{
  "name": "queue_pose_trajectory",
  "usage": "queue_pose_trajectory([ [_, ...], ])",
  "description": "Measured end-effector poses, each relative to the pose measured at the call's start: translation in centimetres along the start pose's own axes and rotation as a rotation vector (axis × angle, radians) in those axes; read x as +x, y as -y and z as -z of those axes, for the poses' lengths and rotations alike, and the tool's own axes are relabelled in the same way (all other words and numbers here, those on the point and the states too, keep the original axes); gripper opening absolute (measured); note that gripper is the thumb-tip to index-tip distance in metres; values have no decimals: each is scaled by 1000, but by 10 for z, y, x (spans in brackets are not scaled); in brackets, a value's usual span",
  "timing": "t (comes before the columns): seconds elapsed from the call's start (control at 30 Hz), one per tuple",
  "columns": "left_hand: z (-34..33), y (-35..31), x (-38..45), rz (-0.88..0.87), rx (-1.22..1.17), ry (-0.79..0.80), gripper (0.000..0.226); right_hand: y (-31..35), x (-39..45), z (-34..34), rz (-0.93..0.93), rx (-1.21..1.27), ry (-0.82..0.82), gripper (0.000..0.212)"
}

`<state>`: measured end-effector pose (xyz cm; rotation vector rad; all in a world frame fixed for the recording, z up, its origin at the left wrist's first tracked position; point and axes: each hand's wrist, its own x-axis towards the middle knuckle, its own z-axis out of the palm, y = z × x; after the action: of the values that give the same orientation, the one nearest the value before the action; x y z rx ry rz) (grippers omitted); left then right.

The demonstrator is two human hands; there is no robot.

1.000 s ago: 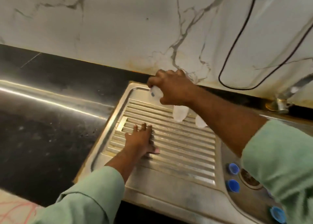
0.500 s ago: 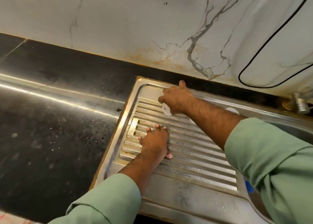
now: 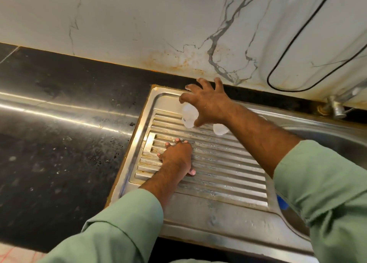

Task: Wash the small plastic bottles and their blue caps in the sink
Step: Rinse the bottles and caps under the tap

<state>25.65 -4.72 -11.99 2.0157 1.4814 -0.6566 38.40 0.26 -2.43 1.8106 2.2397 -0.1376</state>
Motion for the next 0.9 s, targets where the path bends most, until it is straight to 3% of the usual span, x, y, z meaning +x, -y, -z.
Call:
queue_pose_trajectory([
  [0.13, -6, -27, -13, 5, 52, -62, 81, -22, -72, 8, -76, 40, -187, 70],
  [0.2, -24, -54, -22, -164, 8, -149, 58, -40, -114, 3, -142, 59, -255, 68],
  [0.3, -60, -104, -42, -417, -13, -199, 46, -73, -178, -17, -244, 222, -366, 62],
  [0.47, -99, -188, -62, -569, -1, -225, 41, -134, -257, -78, -307, 433, -360, 39],
  [0.6, -123, -239, -63, -545, -46, -222, 42, -177, -302, -131, -336, 587, -278, 27],
  [0.9, -168, -306, -48, -265, -86, -89, 49, -247, -342, -225, -307, 733, -64, 23],
])
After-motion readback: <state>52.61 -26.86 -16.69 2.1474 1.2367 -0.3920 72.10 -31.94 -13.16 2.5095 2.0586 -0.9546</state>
